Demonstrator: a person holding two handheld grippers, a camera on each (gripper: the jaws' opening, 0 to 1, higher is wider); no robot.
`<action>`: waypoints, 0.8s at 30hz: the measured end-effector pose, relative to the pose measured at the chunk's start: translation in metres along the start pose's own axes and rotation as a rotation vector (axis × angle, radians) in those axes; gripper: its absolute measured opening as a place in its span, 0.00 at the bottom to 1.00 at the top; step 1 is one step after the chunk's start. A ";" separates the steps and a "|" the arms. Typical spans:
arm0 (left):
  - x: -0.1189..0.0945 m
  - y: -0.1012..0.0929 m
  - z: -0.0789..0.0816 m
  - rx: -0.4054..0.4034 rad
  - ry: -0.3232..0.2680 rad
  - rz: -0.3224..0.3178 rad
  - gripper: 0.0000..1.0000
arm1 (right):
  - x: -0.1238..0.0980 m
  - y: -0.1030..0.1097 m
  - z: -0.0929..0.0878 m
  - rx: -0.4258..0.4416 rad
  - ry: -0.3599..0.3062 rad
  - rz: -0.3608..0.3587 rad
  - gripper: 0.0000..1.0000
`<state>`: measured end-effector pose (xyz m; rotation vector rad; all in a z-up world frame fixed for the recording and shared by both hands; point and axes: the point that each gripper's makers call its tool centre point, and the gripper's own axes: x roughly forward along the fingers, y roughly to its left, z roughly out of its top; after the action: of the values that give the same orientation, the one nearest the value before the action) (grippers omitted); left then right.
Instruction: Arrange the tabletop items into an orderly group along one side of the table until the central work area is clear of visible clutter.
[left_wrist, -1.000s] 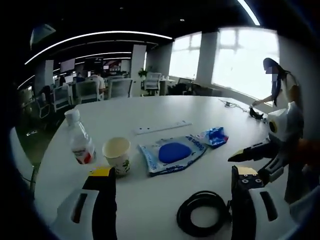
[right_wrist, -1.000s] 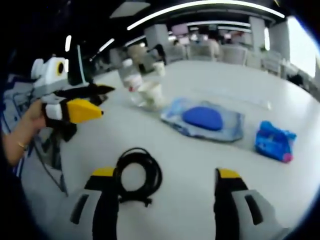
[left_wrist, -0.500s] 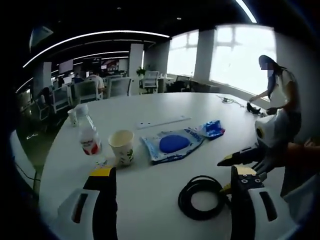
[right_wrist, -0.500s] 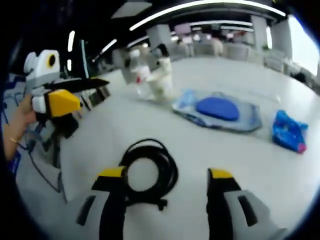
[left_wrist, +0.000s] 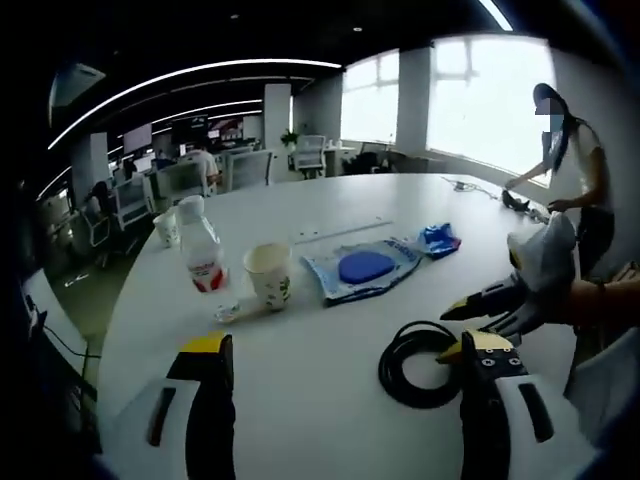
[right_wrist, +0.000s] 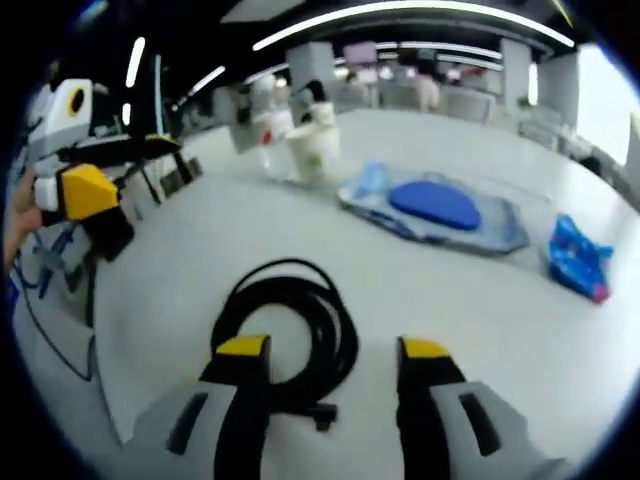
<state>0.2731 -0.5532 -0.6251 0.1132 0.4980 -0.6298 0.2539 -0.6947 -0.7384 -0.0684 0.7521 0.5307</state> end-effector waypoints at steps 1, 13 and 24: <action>-0.001 0.000 0.000 -0.001 0.001 0.001 0.93 | 0.001 0.000 -0.001 -0.001 0.003 0.002 0.46; -0.008 0.002 -0.001 -0.003 0.000 0.009 0.91 | 0.005 0.002 -0.003 -0.063 0.021 -0.039 0.38; -0.014 0.001 -0.004 0.022 0.014 0.005 0.90 | 0.008 -0.002 -0.003 -0.016 0.028 -0.083 0.18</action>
<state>0.2621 -0.5442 -0.6219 0.1399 0.5041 -0.6303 0.2576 -0.6938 -0.7459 -0.1218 0.7689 0.4575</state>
